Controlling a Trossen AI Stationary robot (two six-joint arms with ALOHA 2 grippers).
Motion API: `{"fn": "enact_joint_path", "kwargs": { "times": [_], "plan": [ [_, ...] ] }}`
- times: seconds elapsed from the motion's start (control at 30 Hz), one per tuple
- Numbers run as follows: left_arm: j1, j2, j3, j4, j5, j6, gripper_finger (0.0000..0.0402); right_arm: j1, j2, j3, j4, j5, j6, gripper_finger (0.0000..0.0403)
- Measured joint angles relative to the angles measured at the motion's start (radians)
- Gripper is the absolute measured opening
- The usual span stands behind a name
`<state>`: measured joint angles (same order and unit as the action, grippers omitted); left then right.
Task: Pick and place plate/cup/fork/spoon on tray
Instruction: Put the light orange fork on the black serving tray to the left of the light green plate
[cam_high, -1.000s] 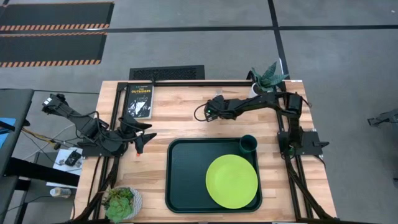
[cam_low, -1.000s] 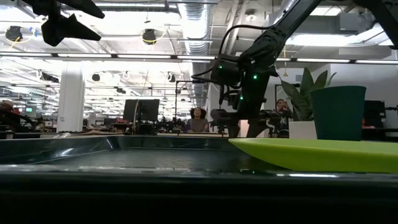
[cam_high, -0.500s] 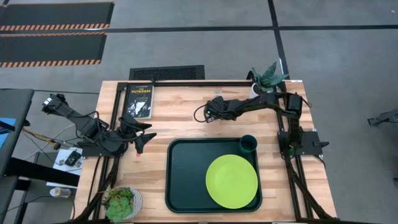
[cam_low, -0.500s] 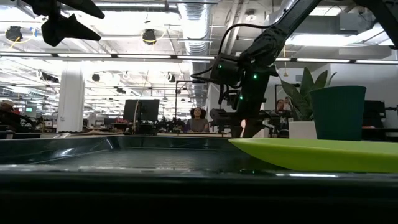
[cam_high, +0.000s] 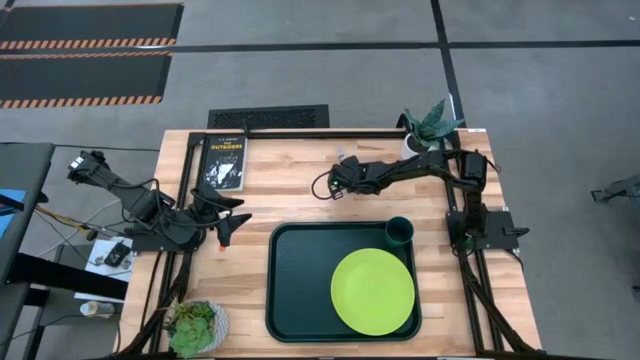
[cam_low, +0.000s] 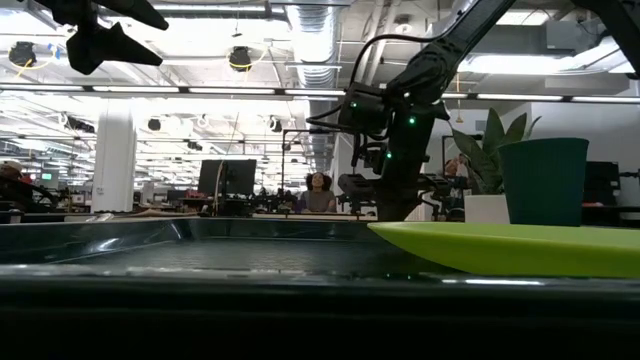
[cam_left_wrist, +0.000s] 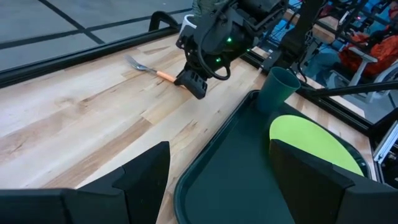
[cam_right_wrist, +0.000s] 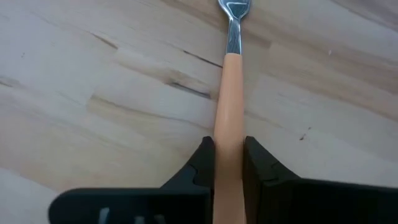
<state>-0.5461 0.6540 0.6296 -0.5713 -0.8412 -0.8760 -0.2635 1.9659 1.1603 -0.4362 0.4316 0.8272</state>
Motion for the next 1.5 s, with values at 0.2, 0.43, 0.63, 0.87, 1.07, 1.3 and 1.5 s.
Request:
{"fn": "enact_joint_path", "kwargs": {
  "times": [0.2,0.43,0.63,0.87,1.07,1.3,1.5],
  "plan": [
    [0.000,0.000,0.000,0.000,0.000,0.000,0.0263,0.007,-0.004,-0.001,-0.002,-0.009,-0.013,0.0045],
    [0.000,0.000,0.000,0.000,0.000,0.000,0.0263,0.019,-0.004,-0.002,0.007,-0.009,-0.013,0.0045],
    [0.000,0.000,0.000,0.000,0.000,0.000,0.0263,0.034,-0.004,-0.002,0.024,-0.011,-0.013,0.0046],
    [0.000,0.000,0.000,0.000,0.001,0.000,0.0263,0.035,-0.003,-0.002,0.025,-0.011,-0.016,0.0046],
    [0.000,0.000,0.000,0.000,0.001,0.000,0.0263,0.035,-0.003,-0.002,0.026,-0.011,-0.018,0.0047],
    [0.000,0.000,0.000,0.000,-0.001,0.000,0.0263,0.043,-0.032,-0.007,0.037,-0.030,-0.046,0.0047],
    [0.000,0.000,0.000,0.000,-0.001,-0.001,0.0263,0.043,-0.133,-0.004,0.060,-0.016,-0.075,0.0047]
  ]
}}
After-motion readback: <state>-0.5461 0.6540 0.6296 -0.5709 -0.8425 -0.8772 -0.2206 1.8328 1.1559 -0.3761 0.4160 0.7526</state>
